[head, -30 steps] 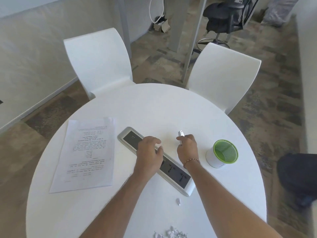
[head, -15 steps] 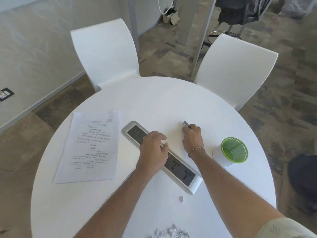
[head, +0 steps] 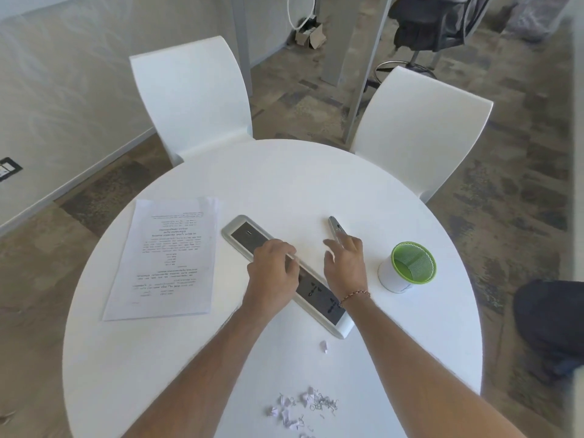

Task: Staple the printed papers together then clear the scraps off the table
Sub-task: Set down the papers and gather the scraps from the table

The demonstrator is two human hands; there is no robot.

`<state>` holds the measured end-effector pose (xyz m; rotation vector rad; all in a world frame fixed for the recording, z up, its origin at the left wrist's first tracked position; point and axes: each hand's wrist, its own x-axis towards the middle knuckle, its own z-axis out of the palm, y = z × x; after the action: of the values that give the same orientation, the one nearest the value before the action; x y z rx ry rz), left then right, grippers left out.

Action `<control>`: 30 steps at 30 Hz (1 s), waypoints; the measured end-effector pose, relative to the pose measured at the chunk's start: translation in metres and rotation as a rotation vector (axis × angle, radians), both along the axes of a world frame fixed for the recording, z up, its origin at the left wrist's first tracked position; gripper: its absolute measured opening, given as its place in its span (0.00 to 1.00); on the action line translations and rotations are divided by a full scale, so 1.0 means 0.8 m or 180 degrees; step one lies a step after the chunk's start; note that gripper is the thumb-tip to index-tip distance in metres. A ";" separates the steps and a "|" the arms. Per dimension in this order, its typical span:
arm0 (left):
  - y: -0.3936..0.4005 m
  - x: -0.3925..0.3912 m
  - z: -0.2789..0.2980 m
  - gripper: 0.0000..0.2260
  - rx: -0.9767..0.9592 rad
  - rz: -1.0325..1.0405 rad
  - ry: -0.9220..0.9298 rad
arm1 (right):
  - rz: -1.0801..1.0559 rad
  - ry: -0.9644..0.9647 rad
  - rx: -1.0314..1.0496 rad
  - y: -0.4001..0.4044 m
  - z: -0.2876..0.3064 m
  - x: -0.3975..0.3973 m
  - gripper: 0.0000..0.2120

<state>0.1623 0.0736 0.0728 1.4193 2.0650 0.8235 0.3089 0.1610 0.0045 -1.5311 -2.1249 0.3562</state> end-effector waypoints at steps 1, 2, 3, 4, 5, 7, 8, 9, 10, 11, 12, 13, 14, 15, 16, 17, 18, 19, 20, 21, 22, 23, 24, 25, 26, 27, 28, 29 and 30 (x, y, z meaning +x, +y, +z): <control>-0.006 0.002 0.000 0.09 -0.0017 -0.0005 0.0018 | -0.0002 -0.0007 0.0006 -0.012 -0.001 0.003 0.14; -0.013 0.003 -0.002 0.09 -0.0050 -0.0009 0.0049 | -0.0017 -0.0015 0.0004 -0.025 -0.002 0.006 0.13; -0.018 0.004 -0.004 0.08 -0.0089 -0.0012 0.0088 | -0.0034 -0.0014 -0.0011 -0.036 -0.004 0.008 0.13; -0.025 0.006 -0.006 0.08 -0.0141 -0.0013 0.0119 | -0.0034 -0.0014 -0.0026 -0.049 -0.005 0.011 0.13; -0.034 0.008 -0.008 0.08 -0.0196 -0.0010 0.0138 | -0.0013 -0.0017 -0.0033 -0.064 -0.007 0.016 0.14; -0.048 0.012 -0.013 0.09 -0.0280 -0.0035 0.0162 | 0.0077 0.0001 -0.0078 -0.090 -0.013 0.026 0.15; -0.055 0.015 -0.014 0.10 -0.0313 -0.0057 0.0169 | 0.0139 -0.0002 -0.0138 -0.103 -0.016 0.032 0.15; -0.062 0.018 -0.015 0.10 -0.0334 -0.0068 0.0169 | 0.0210 -0.0012 -0.0213 -0.117 -0.019 0.038 0.16; -0.069 0.021 -0.017 0.10 -0.0351 -0.0067 0.0161 | 0.0289 -0.0042 -0.0277 -0.131 -0.021 0.043 0.15; -0.077 0.024 -0.019 0.10 -0.0362 -0.0060 0.0150 | 0.0372 -0.0075 -0.0324 -0.146 -0.025 0.049 0.15; -0.084 0.027 -0.022 0.10 -0.0380 -0.0052 0.0142 | 0.0453 -0.0097 -0.0358 -0.160 -0.027 0.053 0.14; -0.092 0.030 -0.026 0.09 -0.0411 -0.0049 0.0137 | 0.0534 -0.0115 -0.0379 -0.173 -0.030 0.057 0.13; -0.101 0.033 -0.029 0.09 -0.0454 -0.0053 0.0141 | 0.0610 -0.0138 -0.0393 -0.185 -0.032 0.061 0.12; -0.108 0.035 -0.033 0.10 -0.0499 -0.0063 0.0155 | 0.0658 -0.0174 -0.0399 -0.195 -0.034 0.063 0.12; -0.113 0.037 -0.037 0.10 -0.0538 -0.0076 0.0166 | 0.0672 -0.0217 -0.0408 -0.202 -0.036 0.064 0.13; -0.120 0.039 -0.040 0.10 -0.0568 -0.0089 0.0164 | 0.0660 -0.0252 -0.0435 -0.209 -0.037 0.065 0.14; -0.125 0.041 -0.042 0.11 -0.0590 -0.0094 0.0156 | 0.0648 -0.0262 -0.0473 -0.215 -0.038 0.066 0.15; -0.129 0.042 -0.045 0.11 -0.0600 -0.0097 0.0157 | 0.0646 -0.0255 -0.0509 -0.220 -0.037 0.065 0.16; -0.134 0.044 -0.047 0.11 -0.0625 -0.0100 0.0161 | 0.0652 -0.0249 -0.0546 -0.227 -0.037 0.065 0.16; -0.139 0.045 -0.048 0.11 -0.0654 -0.0103 0.0165 | 0.0660 -0.0253 -0.0578 -0.236 -0.037 0.065 0.17; -0.143 0.046 -0.051 0.11 -0.0672 -0.0109 0.0165 | 0.0676 -0.0257 -0.0607 -0.245 -0.036 0.063 0.18; -0.147 0.048 -0.052 0.11 -0.0689 -0.0127 0.0159 | 0.0687 -0.0255 -0.0633 -0.255 -0.036 0.063 0.19; -0.151 0.049 -0.054 0.11 -0.0705 -0.0143 0.0158 | 0.0699 -0.0243 -0.0663 -0.264 -0.036 0.063 0.20; -0.153 0.050 -0.055 0.11 -0.0709 -0.0152 0.0160 | 0.0707 -0.0229 -0.0699 -0.272 -0.036 0.062 0.19; -0.156 0.051 -0.056 0.11 -0.0714 -0.0173 0.0164 | 0.0710 -0.0228 -0.0734 -0.280 -0.036 0.062 0.18; -0.157 0.053 -0.056 0.11 -0.0711 -0.0194 0.0171 | 0.0724 -0.0242 -0.0768 -0.286 -0.035 0.061 0.17; -0.160 0.052 -0.056 0.10 -0.0714 -0.0245 0.0182 | 0.0730 -0.0245 -0.0797 -0.295 -0.033 0.058 0.16; -0.161 0.052 -0.056 0.10 -0.0710 -0.0295 0.0199 | 0.0723 -0.0243 -0.0808 -0.301 -0.031 0.056 0.15; -0.162 0.051 -0.056 0.10 -0.0699 -0.0346 0.0217 | 0.0686 -0.0227 -0.0817 -0.305 -0.028 0.055 0.16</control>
<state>0.2033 -0.0564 0.0278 1.4396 2.0370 0.4942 0.3526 -0.0834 -0.0181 -1.4696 -2.3828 0.6820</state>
